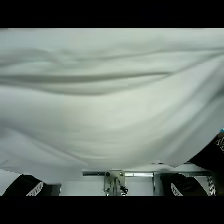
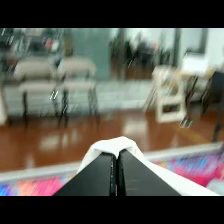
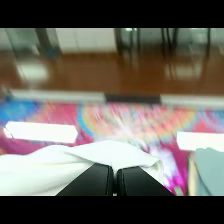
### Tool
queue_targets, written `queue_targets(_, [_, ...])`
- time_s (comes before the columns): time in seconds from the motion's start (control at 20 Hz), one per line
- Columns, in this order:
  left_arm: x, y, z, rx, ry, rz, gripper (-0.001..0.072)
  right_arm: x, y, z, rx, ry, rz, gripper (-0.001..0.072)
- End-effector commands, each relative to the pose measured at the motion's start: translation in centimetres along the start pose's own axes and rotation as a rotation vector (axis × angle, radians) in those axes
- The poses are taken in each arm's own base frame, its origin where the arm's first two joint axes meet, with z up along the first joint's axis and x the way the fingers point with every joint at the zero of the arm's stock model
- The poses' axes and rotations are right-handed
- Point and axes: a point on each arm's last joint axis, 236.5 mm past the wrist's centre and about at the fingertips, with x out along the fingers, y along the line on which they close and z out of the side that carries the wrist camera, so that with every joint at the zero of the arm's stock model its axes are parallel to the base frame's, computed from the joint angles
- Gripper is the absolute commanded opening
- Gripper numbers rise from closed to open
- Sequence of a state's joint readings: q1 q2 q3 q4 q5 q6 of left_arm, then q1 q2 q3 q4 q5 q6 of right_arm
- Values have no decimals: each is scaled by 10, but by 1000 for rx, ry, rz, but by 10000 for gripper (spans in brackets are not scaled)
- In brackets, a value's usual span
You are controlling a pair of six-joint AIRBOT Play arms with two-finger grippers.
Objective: Fold the shirts.
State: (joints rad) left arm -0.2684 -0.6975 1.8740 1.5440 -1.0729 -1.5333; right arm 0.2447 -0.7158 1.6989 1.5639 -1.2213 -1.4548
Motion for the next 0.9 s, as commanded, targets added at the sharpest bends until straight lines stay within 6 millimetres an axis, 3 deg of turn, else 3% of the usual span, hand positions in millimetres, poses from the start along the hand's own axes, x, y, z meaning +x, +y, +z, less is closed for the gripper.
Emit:
queue_targets(0.0, [42, 36, -127, 91, 385, 136, 32, 81, -38, -101, -3, 378, -161, 81])
queue_targets(0.15, [81, 46, -246, 150, 656, 158, 32, 168, -50, -174, 43, 522, -210, 81])
queue_targets(0.3, [112, 52, -339, 128, 824, 170, 32, 242, -44, -222, 94, 579, -191, 82])
queue_targets(0.4, [133, 63, -376, 51, 879, 221, 33, 279, -38, -239, 165, 559, -173, 82])
queue_targets(0.55, [148, 76, -428, -77, 972, 303, 33, 314, -39, -259, 331, 526, -206, 82])
queue_targets(0.65, [153, 68, -462, -151, 1047, 302, 33, 325, -38, -283, 370, 570, -217, 82])
queue_targets(0.75, [156, 46, -491, -250, 1118, 255, 38, 331, -31, -309, 408, 641, -209, 86])
queue_targets(0.8, [155, 36, -500, -293, 1146, 237, 116, 332, -26, -314, 423, 658, -197, 186])
queue_targets(0.85, [152, 28, -504, -331, 1174, 223, 385, 331, -26, -312, 425, 658, -183, 441])
